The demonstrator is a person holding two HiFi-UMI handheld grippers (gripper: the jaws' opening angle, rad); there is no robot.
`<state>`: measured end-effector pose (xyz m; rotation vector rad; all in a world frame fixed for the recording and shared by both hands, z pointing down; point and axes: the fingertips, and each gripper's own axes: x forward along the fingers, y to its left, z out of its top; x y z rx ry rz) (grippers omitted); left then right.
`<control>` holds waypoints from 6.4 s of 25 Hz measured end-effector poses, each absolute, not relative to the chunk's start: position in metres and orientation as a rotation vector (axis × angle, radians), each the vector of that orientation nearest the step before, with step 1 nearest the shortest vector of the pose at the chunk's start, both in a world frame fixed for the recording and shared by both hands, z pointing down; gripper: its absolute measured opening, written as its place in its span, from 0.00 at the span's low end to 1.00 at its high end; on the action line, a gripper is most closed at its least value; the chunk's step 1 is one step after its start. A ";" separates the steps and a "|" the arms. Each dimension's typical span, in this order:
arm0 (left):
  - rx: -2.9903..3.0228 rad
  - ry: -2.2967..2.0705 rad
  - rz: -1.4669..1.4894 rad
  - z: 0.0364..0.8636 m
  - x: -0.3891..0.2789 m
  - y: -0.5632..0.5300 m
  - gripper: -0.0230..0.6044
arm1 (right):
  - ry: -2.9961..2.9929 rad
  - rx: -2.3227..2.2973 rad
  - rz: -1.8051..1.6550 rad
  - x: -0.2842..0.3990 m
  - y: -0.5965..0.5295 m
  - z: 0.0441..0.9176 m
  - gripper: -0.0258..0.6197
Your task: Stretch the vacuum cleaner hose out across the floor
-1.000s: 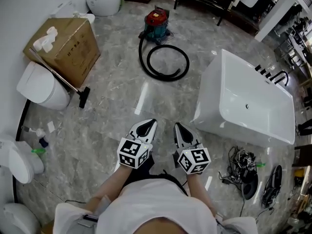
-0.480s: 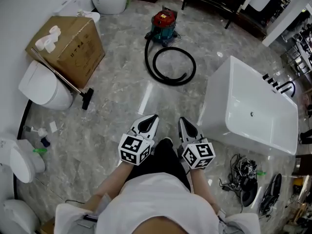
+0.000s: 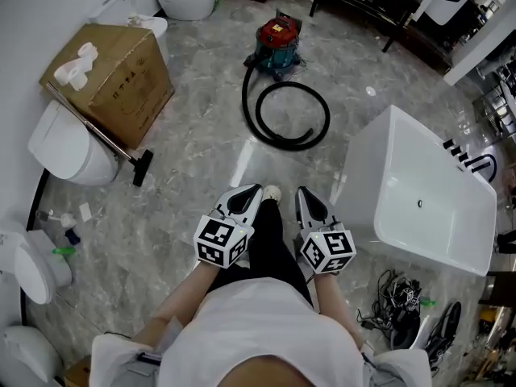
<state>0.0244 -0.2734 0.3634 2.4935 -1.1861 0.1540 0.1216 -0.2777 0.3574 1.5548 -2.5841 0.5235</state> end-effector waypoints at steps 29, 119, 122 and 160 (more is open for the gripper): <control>2.494 -1.132 0.204 0.391 0.080 -0.654 0.05 | -2.562 1.323 0.531 0.176 -0.671 0.392 0.06; 2.560 -0.214 0.908 1.185 0.163 -0.812 0.48 | -1.874 0.038 0.147 0.215 -0.781 1.265 0.33; 2.465 -0.329 0.748 1.172 0.148 -0.819 0.48 | -1.905 0.081 0.173 0.217 -0.783 1.263 0.33; 2.118 -0.373 -0.130 1.044 0.152 -0.870 0.41 | -2.463 0.433 0.343 0.169 -0.785 1.090 0.33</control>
